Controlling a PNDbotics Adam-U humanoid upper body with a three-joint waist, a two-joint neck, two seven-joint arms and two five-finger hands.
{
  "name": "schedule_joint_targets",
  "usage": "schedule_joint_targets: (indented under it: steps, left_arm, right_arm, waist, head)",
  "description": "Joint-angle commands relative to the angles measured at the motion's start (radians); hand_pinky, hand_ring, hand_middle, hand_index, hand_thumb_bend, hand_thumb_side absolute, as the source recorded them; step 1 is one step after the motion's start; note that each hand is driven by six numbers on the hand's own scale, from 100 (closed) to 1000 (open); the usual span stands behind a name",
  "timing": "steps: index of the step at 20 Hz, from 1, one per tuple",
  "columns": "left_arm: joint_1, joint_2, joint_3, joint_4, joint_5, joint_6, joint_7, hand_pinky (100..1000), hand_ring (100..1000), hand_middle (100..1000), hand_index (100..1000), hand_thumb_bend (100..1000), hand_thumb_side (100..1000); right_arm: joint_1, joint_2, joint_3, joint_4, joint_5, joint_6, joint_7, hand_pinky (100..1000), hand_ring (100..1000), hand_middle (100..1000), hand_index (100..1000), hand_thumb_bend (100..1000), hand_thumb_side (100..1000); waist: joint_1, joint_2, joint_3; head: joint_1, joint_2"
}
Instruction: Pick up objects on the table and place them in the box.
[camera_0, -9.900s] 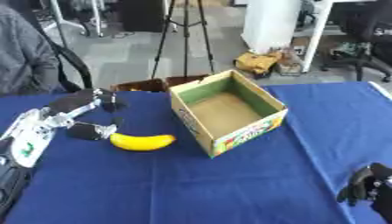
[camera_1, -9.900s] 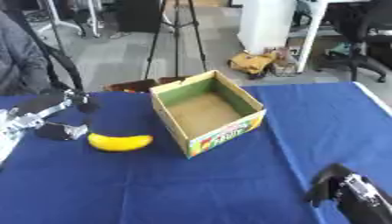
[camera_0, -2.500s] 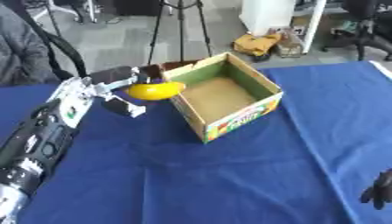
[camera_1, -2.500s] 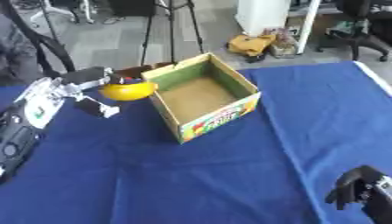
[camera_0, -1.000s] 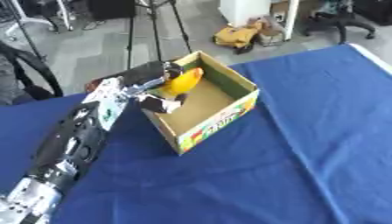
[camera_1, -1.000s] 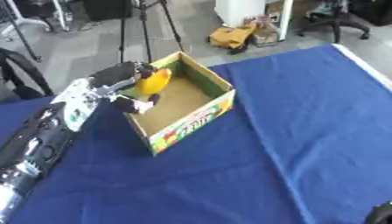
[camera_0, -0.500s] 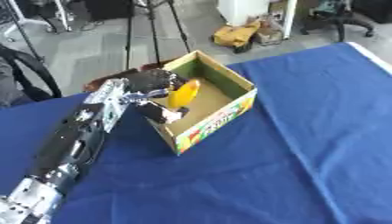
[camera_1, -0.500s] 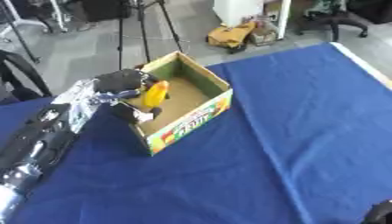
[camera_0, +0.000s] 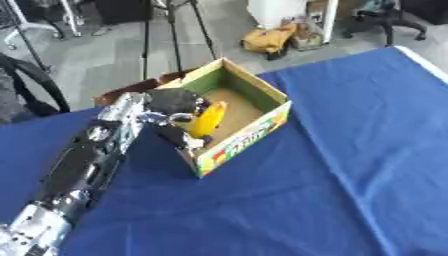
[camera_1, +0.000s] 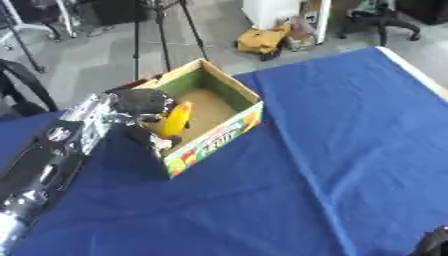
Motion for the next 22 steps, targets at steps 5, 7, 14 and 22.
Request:
schedule_joint_targets:
  steps: [5, 7, 14, 22]
  left_arm:
    - [-0.010, 0.017, 0.019, -0.016, -0.034, -0.001, 0.039, 695, 749, 765, 879, 292, 1000]
    - [-0.010, 0.017, 0.020, -0.018, -0.038, 0.008, 0.062, 690, 744, 753, 884, 383, 1000]
    - [-0.008, 0.019, 0.022, -0.017, -0.051, 0.049, 0.147, 678, 735, 751, 922, 580, 1000]
    - [-0.004, 0.013, 0.020, 0.016, -0.051, 0.043, 0.166, 785, 889, 901, 970, 568, 1000]
  right_arm:
    - [-0.010, -0.013, -0.005, -0.020, 0.001, 0.005, -0.001, 520, 378, 325, 567, 100, 824]
    - [-0.010, -0.013, -0.005, -0.020, 0.001, 0.005, -0.001, 520, 378, 325, 567, 100, 824]
    - [-0.009, -0.013, -0.006, -0.020, 0.002, 0.004, -0.001, 520, 378, 325, 567, 100, 824]
    - [-0.010, -0.013, -0.007, -0.020, 0.001, 0.003, -0.001, 520, 378, 325, 567, 100, 824]
  waist:
    - [-0.007, -0.023, 0.002]
    - [-0.007, -0.023, 0.003]
    - [-0.007, -0.023, 0.002]
    - [-0.008, -0.022, 0.003]
  head:
    - [-0.003, -0.015]
    - [-0.003, -0.015]
    - [-0.002, -0.015]
    - [-0.005, -0.018]
